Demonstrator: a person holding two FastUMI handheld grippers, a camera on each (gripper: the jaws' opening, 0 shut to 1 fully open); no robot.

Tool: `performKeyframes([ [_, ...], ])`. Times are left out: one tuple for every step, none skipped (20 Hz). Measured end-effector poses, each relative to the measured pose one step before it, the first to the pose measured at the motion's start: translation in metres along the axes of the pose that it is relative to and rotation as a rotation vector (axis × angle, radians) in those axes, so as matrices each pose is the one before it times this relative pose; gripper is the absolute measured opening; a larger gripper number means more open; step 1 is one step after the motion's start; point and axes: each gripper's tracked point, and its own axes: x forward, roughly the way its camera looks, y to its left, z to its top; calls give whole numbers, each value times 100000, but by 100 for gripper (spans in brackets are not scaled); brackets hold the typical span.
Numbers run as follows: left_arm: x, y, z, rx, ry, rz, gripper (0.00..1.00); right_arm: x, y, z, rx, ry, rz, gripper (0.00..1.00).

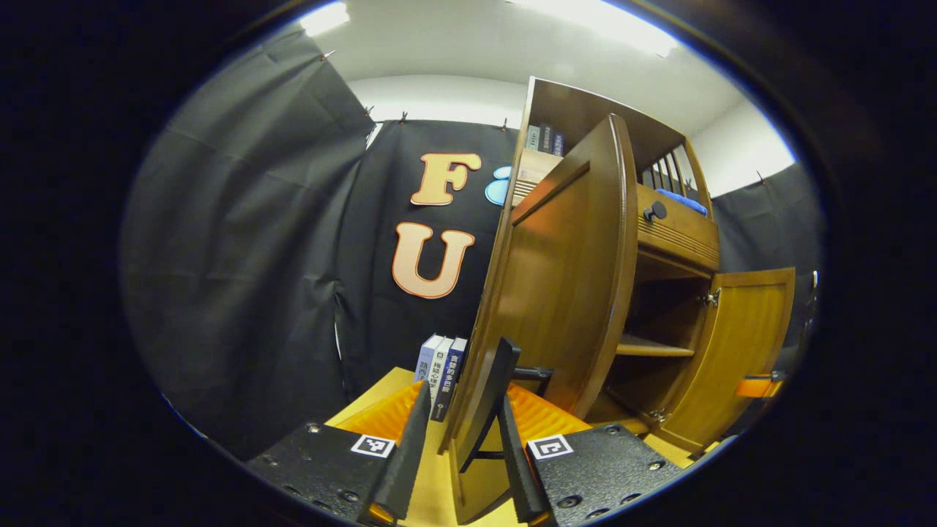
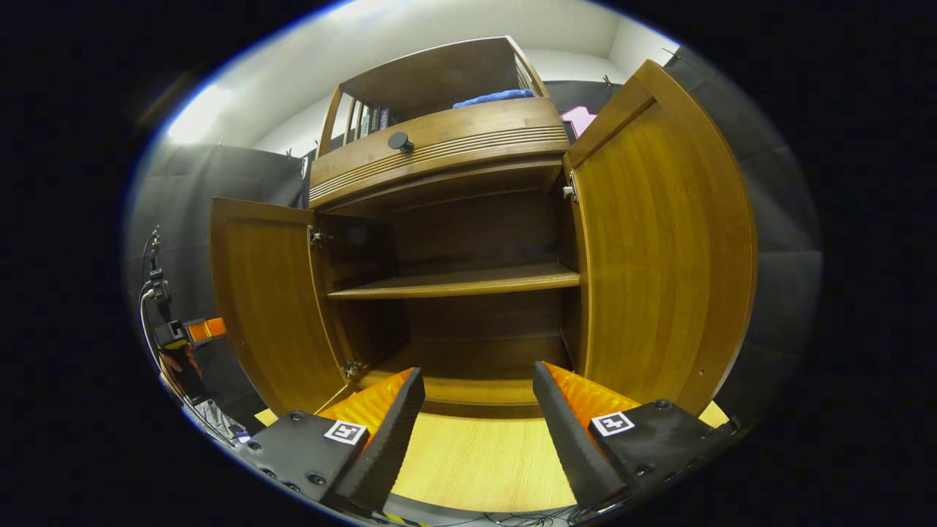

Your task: Open the right door of the double-door shoe cabinet with the right hand, and open the left door with the left hand.

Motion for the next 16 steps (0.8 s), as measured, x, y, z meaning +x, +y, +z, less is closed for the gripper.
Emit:
performKeyframes([
  [211,384,15,765,-316,-1354,53,-5,37,-119,62,235,184,96],
  [117,494,64,-301,6,-1386,48,114,45,-75,145,236,349,97],
  [114,480,-222,-762,446,-1808,65,9,64,-56,195,209,296,99],
  [129,410,-94,-1174,739,-1569,68,127,11,-82,161,129,165,100],
  [-39,505,99,-795,-199,-1268,71,-25,20,-19,100,102,86,100],
  [-31,311,141,-398,-376,-1058,74,2,-3,32,132,-75,38,100],
  [-56,119,87,-1177,102,-1075,73,-81,21,41,162,-206,93,96],
  [-21,14,-39,-1048,-13,-662,73,13,-57,40,84,-158,-1,96],
  [-57,45,-175,133,573,-255,73,-5,-22,16,-67,18,-105,96],
  [-105,83,-119,1352,743,422,73,26,-98,-37,-59,158,-424,96],
  [-134,-17,-33,1408,1039,429,73,-12,-21,-8,37,147,-364,96],
  [-270,-26,-104,941,840,308,73,23,-22,98,94,-123,-53,96],
  [-495,-52,-122,1299,976,390,72,13,-56,0,41,42,65,96],
  [-599,6,65,1320,640,526,73,142,-47,7,-5,114,139,96],
  [-627,52,262,947,-166,792,74,162,3,-47,144,57,213,96],
  [-484,-60,458,694,-744,833,74,212,55,-28,240,120,438,96],
])
